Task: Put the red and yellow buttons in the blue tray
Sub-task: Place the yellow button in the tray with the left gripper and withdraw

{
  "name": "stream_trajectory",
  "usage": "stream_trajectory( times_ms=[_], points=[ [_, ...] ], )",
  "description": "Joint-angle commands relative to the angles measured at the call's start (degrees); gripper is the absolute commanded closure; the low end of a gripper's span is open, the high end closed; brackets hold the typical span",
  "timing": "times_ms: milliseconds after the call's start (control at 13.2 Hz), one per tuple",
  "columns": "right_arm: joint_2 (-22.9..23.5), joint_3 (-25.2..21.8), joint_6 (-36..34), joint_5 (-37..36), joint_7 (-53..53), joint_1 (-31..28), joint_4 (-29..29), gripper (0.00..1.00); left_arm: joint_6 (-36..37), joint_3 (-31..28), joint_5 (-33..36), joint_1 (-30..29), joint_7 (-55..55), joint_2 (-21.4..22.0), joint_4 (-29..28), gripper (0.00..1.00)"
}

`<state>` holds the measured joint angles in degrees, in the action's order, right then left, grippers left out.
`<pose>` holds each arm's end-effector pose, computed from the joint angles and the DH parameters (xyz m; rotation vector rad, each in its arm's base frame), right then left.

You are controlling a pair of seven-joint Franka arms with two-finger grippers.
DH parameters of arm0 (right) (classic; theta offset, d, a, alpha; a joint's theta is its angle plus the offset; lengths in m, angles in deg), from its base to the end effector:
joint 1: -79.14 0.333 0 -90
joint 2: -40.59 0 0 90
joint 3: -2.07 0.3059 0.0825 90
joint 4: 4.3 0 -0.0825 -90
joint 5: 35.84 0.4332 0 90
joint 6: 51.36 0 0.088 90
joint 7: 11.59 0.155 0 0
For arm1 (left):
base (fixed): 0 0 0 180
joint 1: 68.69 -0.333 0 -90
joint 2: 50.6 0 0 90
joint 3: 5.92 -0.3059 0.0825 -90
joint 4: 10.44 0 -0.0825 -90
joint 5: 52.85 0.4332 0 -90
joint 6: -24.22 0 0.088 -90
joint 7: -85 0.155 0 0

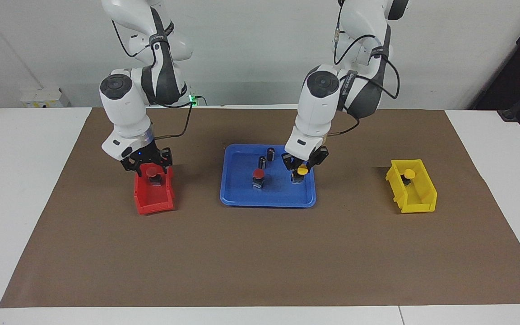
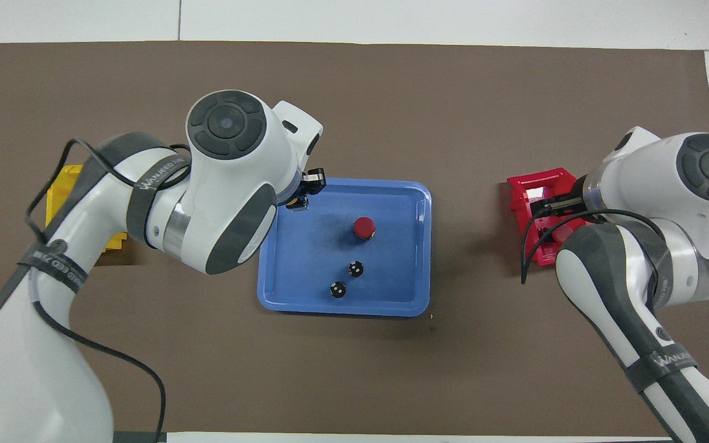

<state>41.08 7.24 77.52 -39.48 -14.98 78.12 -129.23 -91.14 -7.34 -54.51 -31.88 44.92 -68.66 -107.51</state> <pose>0.5820 0.0381 0.3051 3.0795 0.2623 0.0939 0.5596 -0.4022 0.3344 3.1210 0.1452 -0.0126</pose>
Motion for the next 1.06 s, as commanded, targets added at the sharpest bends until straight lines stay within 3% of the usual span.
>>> stream_trajectory(
  times_ms=[0,228,304,380,456,760,988],
  points=[
    [-2.86,0.72,3.39,0.83,-2.94,-1.53,-4.54,0.22,-7.48,-0.95,-1.5,2.56,-1.48,1.28,-7.84,0.99],
    [-3.21,0.72,3.48,3.01,-3.03,-2.58,-6.02,0.27,-13.05,-0.95,-2.65,4.05,-1.84,-0.04,-11.56,0.96],
    [-3.65,0.63,3.66,4.33,-3.29,-3.28,-6.55,0.27,-12.62,-0.95,-2.65,4.06,-1.84,-0.04,-11.56,0.83],
    [-3.74,0.72,3.75,4.61,-3.56,-3.46,-7.08,0.28,-12.18,-0.95,-2.65,4.23,-2.02,-0.04,-11.3,0.51],
    [-3.65,0.63,3.75,4.61,-4.78,-3.64,-7.35,0.28,-10.78,-1.13,-2.65,5.02,-2.37,0.13,-10.78,0.31],
    [-3.65,0.63,6.29,4.61,-6.72,-4.17,-9.72,0.28,-0.52,-2.18,-2.56,3.98,-2.46,5.04,-5.34,0.2],
    [-3.83,0.63,6.3,4.61,-6.72,-4.08,-10.25,0.29,13.17,-2.8,-2.12,-4.17,5.23,8.83,2.03,0.2]
  ],
)
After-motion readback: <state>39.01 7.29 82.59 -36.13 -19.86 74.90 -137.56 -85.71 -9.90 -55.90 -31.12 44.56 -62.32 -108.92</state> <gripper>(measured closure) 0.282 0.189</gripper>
